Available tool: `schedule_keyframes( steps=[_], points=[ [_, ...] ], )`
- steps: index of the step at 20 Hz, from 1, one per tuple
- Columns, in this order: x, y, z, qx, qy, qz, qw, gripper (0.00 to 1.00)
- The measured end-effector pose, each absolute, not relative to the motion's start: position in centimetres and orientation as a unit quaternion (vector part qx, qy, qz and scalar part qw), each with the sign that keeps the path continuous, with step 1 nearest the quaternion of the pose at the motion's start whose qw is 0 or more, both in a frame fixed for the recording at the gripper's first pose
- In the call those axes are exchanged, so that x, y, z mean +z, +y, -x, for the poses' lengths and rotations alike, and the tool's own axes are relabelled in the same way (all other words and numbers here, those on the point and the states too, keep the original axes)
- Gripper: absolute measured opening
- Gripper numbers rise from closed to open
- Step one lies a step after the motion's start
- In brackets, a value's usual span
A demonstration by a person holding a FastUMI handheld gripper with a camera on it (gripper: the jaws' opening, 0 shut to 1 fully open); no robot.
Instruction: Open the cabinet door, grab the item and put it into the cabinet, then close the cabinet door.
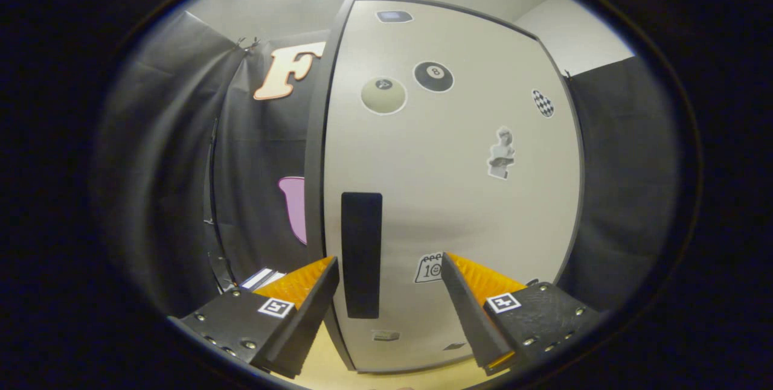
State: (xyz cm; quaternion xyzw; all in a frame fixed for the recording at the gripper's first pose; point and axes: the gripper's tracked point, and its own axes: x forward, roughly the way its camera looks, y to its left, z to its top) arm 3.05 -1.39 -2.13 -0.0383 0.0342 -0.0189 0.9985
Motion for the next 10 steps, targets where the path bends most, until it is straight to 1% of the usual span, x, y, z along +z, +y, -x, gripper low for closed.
schedule_keyframes(
  steps=[1,4,7,10],
  points=[
    [-2.2,-1.2,-3.3,-0.016,0.034,0.038,0.999,1.0],
    [-2.8,-0.7,-3.8,-0.01,0.045,0.033,0.998,0.94],
    [-3.7,-0.4,-4.6,-0.004,0.06,0.025,0.998,0.85],
    [-4.2,-0.2,-5.2,0.003,0.071,0.021,0.997,0.69]
  ],
)
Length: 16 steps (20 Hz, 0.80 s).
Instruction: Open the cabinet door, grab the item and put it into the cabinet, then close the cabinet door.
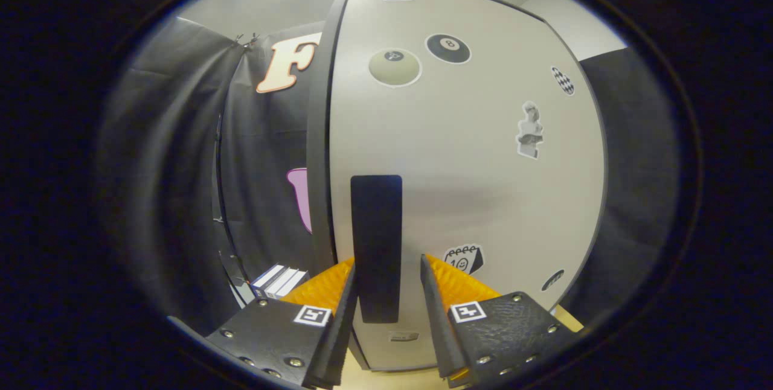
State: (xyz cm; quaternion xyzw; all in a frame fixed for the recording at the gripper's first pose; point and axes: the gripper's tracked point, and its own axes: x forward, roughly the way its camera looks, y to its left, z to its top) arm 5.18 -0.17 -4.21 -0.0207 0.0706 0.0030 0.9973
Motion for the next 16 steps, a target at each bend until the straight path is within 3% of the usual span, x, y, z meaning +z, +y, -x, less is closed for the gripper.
schedule_keyframes(
  steps=[7,10,16],
  points=[
    [-4.4,0.73,-5.26,0.013,0.06,0.044,0.997,0.32],
    [-4.43,0.64,-5.19,0.01,0.069,0.033,0.997,0.24],
    [-4.56,0.61,-5.19,0.011,0.063,0.025,0.998,0.23]
  ],
)
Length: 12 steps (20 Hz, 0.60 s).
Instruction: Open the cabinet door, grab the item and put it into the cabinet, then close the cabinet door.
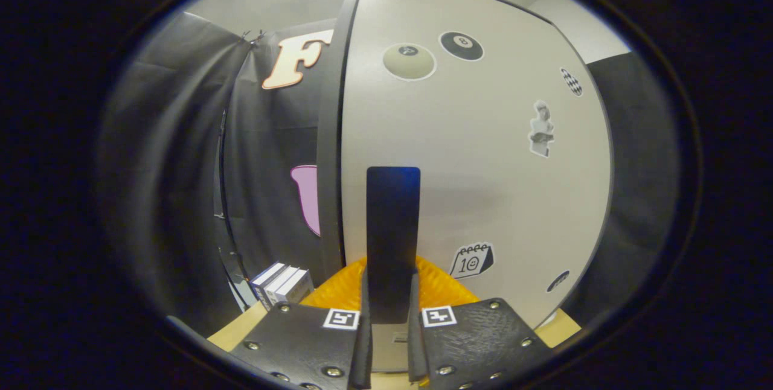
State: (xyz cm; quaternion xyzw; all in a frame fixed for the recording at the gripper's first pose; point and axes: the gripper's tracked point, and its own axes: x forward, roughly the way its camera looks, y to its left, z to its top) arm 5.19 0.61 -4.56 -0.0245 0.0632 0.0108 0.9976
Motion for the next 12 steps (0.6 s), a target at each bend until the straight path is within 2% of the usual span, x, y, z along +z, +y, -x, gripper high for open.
schedule_keyframes(
  steps=[5,7,12],
  points=[
    [-4.54,0.44,-5.1,0.015,0.068,0.019,0.997,0.23],
    [-4.48,0.7,-5.39,0.013,0.069,-0.006,0.998,0.08],
    [-4.63,0.32,-4.42,0.019,0.074,-0.004,0.997,0.07]
  ],
)
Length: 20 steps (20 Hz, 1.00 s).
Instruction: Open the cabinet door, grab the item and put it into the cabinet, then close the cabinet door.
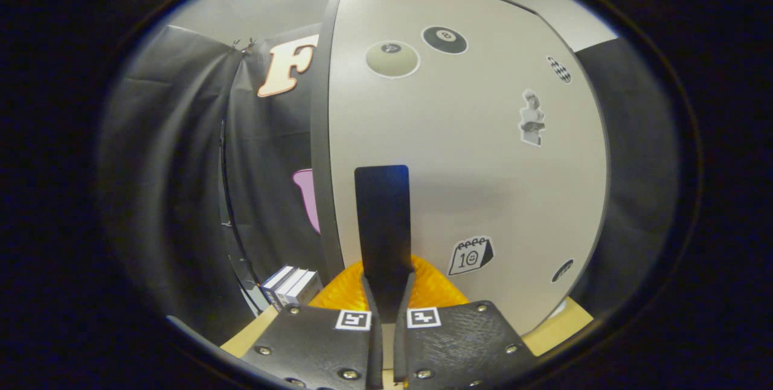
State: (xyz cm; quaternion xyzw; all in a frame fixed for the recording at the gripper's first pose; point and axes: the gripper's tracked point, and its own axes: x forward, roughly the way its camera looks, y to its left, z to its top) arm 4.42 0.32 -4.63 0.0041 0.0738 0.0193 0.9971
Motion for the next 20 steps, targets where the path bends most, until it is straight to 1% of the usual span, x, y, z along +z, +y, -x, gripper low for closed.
schedule_keyframes(
  steps=[5,20],
  points=[
    [-4.3,0.3,-2.6,0.043,0.073,-0.006,0.996,0.08],
    [-3.6,-2.1,1.5,0.033,0.082,-0.03,0.996,0.07]
  ],
)
